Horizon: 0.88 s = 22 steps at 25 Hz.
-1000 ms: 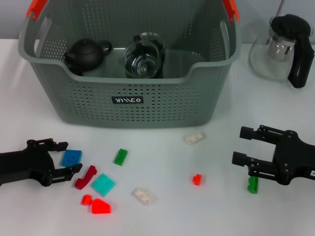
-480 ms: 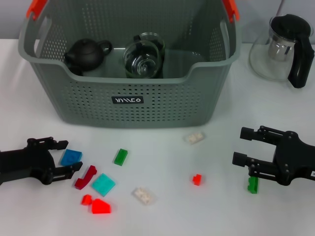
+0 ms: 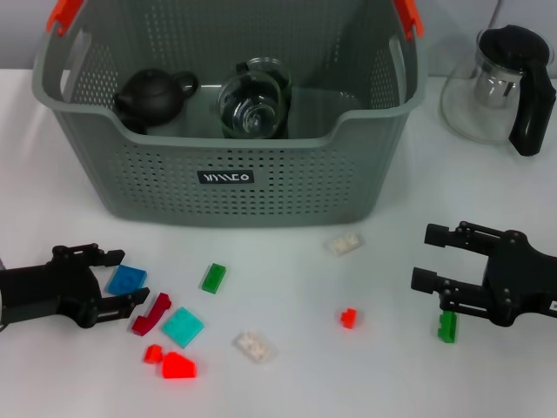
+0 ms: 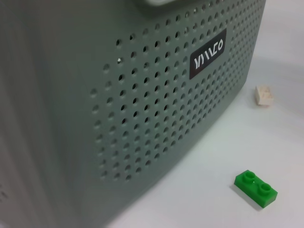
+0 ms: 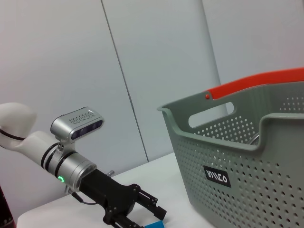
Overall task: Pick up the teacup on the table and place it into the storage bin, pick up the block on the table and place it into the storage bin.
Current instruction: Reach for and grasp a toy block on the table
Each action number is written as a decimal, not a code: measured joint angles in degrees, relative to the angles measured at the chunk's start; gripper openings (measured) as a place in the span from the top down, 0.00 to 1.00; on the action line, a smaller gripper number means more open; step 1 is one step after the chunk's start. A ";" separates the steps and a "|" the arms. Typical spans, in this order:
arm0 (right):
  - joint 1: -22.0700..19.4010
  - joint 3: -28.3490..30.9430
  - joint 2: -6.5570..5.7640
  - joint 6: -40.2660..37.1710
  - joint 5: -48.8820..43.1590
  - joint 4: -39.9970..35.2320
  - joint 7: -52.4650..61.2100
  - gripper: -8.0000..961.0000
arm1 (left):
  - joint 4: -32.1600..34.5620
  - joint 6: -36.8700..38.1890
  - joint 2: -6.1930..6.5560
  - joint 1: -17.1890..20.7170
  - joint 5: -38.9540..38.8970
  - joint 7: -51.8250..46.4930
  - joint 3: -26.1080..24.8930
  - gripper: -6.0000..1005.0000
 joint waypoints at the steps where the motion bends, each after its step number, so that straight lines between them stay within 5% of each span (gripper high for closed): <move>1: 0.04 0.00 -0.03 0.00 0.00 0.00 0.00 0.21 | -0.02 -0.18 0.00 0.00 0.00 0.02 0.02 0.30; 22: 0.06 0.00 -0.11 -0.06 0.00 0.00 0.01 0.21 | -1.62 -2.29 -0.09 0.13 -0.69 3.09 0.06 0.30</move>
